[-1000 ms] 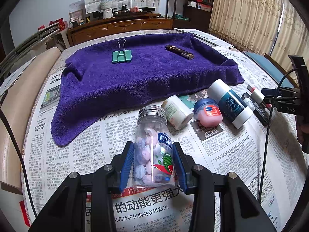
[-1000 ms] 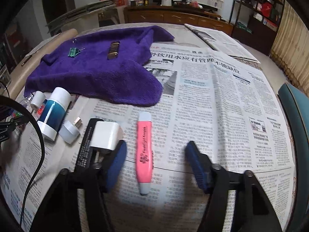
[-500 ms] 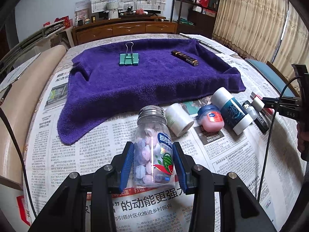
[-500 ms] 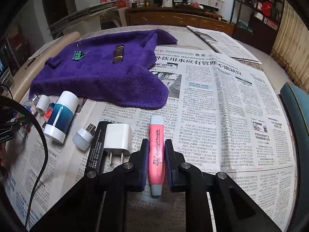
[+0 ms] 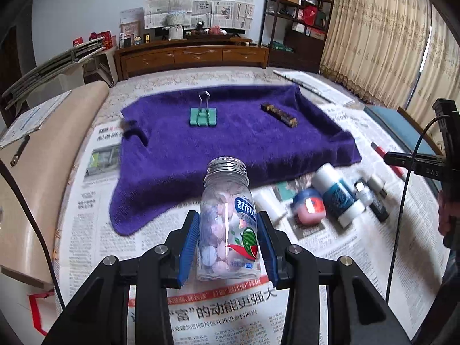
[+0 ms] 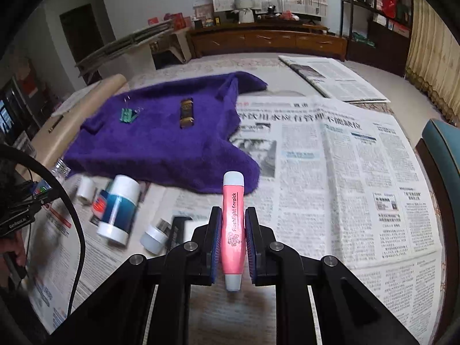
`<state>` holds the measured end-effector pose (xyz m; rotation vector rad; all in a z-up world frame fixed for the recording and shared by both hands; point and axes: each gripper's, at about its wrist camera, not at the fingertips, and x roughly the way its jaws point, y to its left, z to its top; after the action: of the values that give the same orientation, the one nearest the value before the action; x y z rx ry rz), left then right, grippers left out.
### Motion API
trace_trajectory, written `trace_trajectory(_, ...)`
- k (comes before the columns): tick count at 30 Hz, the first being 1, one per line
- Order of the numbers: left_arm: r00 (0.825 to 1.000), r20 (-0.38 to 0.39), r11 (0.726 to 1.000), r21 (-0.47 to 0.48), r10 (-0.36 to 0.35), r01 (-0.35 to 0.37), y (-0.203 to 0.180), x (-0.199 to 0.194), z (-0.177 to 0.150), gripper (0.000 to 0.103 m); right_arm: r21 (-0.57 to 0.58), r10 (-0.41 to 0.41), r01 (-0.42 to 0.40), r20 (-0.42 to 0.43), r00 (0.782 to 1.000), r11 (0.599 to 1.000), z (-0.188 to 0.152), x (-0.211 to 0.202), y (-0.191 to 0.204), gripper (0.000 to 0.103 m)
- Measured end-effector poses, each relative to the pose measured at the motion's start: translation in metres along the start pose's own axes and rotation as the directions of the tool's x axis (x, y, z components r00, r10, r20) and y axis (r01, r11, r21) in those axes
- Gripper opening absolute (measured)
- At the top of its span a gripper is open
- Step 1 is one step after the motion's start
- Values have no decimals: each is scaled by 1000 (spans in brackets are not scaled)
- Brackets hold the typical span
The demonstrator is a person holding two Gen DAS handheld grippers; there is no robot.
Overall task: Organize rigid objects
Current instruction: 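Place the pill jar on the towel with the left gripper while the right gripper places the highlighter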
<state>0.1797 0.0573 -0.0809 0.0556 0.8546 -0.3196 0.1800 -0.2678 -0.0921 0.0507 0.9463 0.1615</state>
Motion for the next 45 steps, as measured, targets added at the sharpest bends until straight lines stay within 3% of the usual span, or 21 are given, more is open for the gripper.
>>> trace_trajectory(12,999,29,1000,-26,17,-16,24,3,57,39,-48,75,-73,49,996,996,77,9,38,16)
trace_trajectory(21,999,3,999,-30,40,-40,40,39,85,39,-59,23,-22,16,1000,998,116,52,43,16)
trace_trajectory(34,997,-63,998,-45,44,-47,49,89,84,39,-97,-29,21,-79,996,995,138,130,50,16)
trace_trajectory(45,990,-131,998,-19,58,-61,49,114,82,39,-122,-50,35,-130,990,992,136,155,54,16)
